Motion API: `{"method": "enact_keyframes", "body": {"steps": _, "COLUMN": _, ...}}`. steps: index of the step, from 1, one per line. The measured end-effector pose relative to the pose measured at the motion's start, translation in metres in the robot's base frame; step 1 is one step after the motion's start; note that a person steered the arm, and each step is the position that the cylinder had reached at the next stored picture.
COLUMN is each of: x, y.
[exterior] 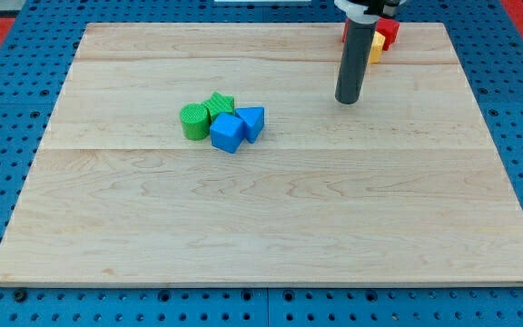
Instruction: Slightly push the yellow hexagon
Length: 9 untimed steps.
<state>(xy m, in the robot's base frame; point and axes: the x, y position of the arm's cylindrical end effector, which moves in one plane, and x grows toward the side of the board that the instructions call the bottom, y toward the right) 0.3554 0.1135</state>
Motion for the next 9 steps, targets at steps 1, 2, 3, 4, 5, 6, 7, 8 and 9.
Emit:
{"method": "enact_keyframes", "body": {"steps": 1, "x": 0.001, "y": -0.003}}
{"method": "enact_keyframes", "body": {"steps": 2, "x": 0.004, "y": -0.008}}
{"method": "enact_keyframes", "body": {"steps": 3, "x": 0.004, "y": -0.008}}
{"method": "enact_keyframes", "body": {"steps": 4, "x": -0.003, "y": 0.001}}
{"method": "enact_keyframes", "body": {"steps": 5, "x": -0.031, "y": 0.043}}
{"method": "enact_keyframes", "body": {"steps": 6, "x": -0.050, "y": 0.067}}
{"method": "enact_keyframes", "body": {"steps": 7, "x": -0.072, "y": 0.060}}
{"method": "enact_keyframes", "body": {"steps": 8, "x": -0.103, "y": 0.073}}
{"method": "enact_keyframes", "body": {"steps": 9, "x": -0.111, "y": 0.081}}
